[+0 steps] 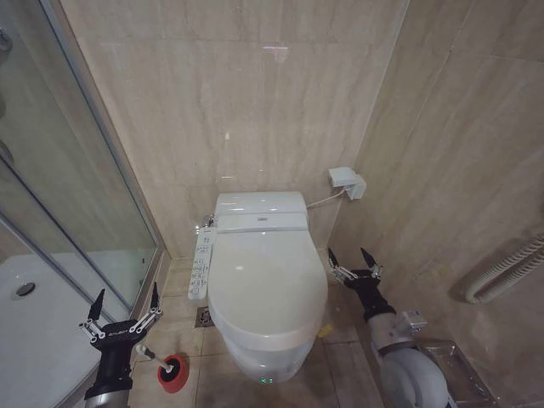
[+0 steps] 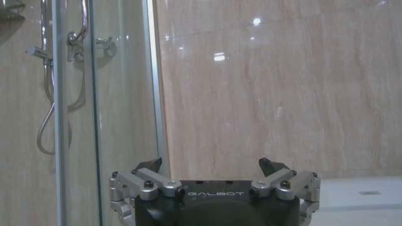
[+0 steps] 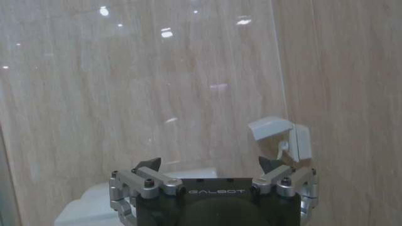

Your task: Open the toilet lid, clean the toilet bowl with a toilet brush, close the toilet lid, and flush.

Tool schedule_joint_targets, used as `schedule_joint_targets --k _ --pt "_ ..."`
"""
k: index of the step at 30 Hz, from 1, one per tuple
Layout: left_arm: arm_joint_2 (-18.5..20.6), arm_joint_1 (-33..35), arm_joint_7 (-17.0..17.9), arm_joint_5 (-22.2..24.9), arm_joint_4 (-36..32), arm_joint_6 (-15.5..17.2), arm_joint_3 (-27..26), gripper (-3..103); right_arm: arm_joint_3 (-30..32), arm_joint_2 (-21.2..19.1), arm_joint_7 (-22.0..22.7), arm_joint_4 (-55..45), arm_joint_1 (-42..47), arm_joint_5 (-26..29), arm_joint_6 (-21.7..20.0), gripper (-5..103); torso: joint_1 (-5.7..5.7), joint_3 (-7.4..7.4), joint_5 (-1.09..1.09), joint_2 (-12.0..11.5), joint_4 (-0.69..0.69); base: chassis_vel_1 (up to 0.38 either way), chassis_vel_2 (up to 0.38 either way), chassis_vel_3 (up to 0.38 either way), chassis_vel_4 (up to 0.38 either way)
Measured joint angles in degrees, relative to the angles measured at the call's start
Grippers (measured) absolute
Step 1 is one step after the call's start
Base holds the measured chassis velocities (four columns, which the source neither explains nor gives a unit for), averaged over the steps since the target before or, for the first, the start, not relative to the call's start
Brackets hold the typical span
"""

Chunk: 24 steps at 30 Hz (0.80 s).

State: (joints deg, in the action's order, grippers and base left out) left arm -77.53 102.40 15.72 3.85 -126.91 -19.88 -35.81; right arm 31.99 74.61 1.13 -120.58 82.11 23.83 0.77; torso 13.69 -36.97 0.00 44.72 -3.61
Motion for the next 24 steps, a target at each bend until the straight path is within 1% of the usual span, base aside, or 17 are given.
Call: schedule_joint_targets --k 13,24 --pt "0.00 0.00 0.00 0.00 0.00 0.00 0.00 100 -0.01 -0.71 0.21 -0.21 -1.23 0.30 -0.26 100 0.00 0.00 0.00 0.00 0.00 0.000 0.000 0.000 0.000" --pt "0.00 0.00 0.00 0.00 0.00 0.00 0.00 100 0.03 -0.31 0.79 -3.18 0.38 0.25 -0.87 100 0.00 0.00 0.00 0.00 0.00 0.000 0.000 0.000 0.000"
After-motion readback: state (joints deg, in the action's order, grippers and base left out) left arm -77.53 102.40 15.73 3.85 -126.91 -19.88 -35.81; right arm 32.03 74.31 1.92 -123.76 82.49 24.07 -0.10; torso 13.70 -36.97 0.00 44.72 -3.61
